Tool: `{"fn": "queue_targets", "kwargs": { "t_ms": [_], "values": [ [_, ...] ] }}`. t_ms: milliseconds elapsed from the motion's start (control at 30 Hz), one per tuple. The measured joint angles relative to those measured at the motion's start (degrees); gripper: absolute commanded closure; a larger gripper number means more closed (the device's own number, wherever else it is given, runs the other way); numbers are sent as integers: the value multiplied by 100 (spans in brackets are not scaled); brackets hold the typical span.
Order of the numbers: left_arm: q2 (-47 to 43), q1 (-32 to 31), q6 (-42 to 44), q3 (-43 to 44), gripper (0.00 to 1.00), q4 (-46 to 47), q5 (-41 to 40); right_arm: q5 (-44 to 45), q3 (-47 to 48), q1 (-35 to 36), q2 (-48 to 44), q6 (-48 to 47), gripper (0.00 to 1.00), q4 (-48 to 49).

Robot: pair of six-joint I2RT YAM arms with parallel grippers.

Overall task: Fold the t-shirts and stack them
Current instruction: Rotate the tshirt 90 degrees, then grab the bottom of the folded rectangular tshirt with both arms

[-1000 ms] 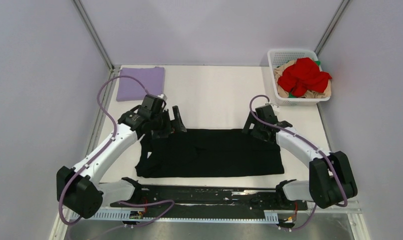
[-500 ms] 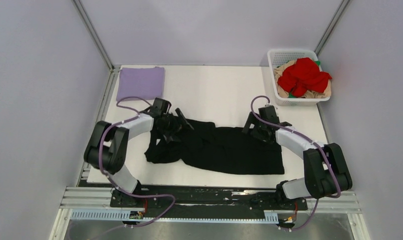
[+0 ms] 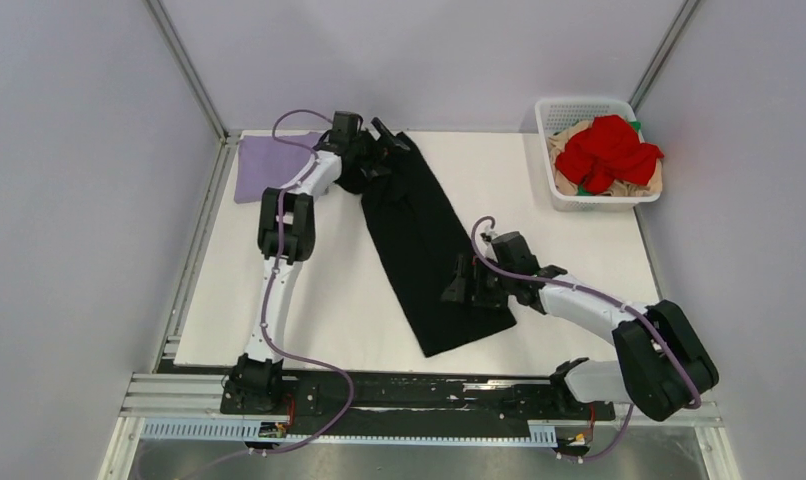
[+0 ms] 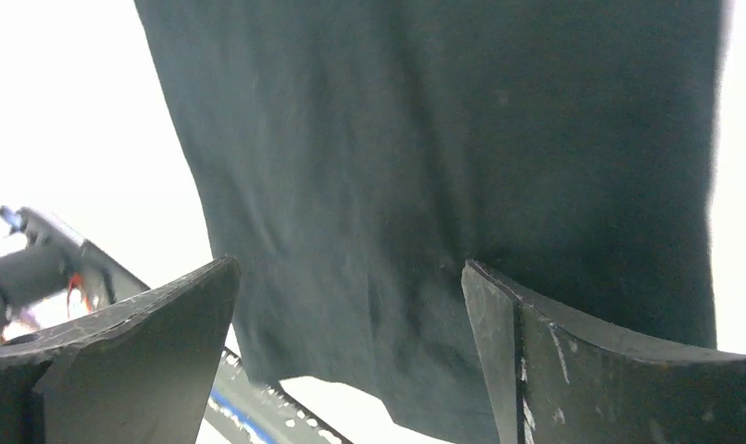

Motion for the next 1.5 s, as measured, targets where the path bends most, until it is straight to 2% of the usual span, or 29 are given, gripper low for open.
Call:
{"fn": "queue_targets", "kwargs": {
  "t_ms": [100, 167, 267, 433, 567, 700, 767, 833, 967, 1033, 1133, 1200, 1300, 1367, 1500],
  "values": [
    [975, -90, -195, 1434, 0, 205, 243, -494, 90, 514, 339, -17, 0, 332],
    [1412, -184, -396, 1934, 0, 658, 378, -697, 302, 798, 671, -70, 0, 509],
    [1773, -341, -678, 2166, 0, 1464, 435, -866, 638, 1143, 1086, -210, 0, 603],
    [2116, -529, -763, 2516, 0, 2151, 262, -890, 841, 1266, 1202, -437, 0, 391],
    [2092, -564, -514, 2516, 0, 2153, 105, -669, 992, 1263, 1036, -529, 0, -46],
    [1749, -592, 28, 2321, 0, 1598, 2, -173, 1047, 1244, 396, -455, 0, -363],
    [1204, -623, 367, 1832, 0, 1104, -92, 160, 1047, 1174, -46, -319, 0, -470],
    [299, -664, 793, 1008, 0, 586, -284, 396, 1045, 1045, -376, -208, 0, -501],
    [-1991, -828, 1626, -748, 0, -210, -955, 732, 994, 719, -772, 44, 0, -667],
    [-3233, -1010, 1934, -1641, 0, -361, -1274, 798, 907, 651, -866, 129, 0, -780],
    [-5233, -1416, 2232, -3456, 0, -348, -1606, 774, 706, 645, -1019, 256, 5, -1095],
    [-6013, -1690, 2240, -4459, 0, -470, -1615, 699, 562, 638, -1086, 321, 7, -1300],
    [-6660, -1932, 2116, -5991, 1, -599, -1565, 560, 291, 634, -1172, 415, 13, -1502],
    [-6671, -2122, 1943, -6924, 3, -850, -1554, 461, 101, 634, -1207, 466, 19, -1639],
    [-6813, -2658, 1552, -8102, 13, -1370, -1462, 219, -170, 634, -1207, 546, 36, -1768]
  ]
}}
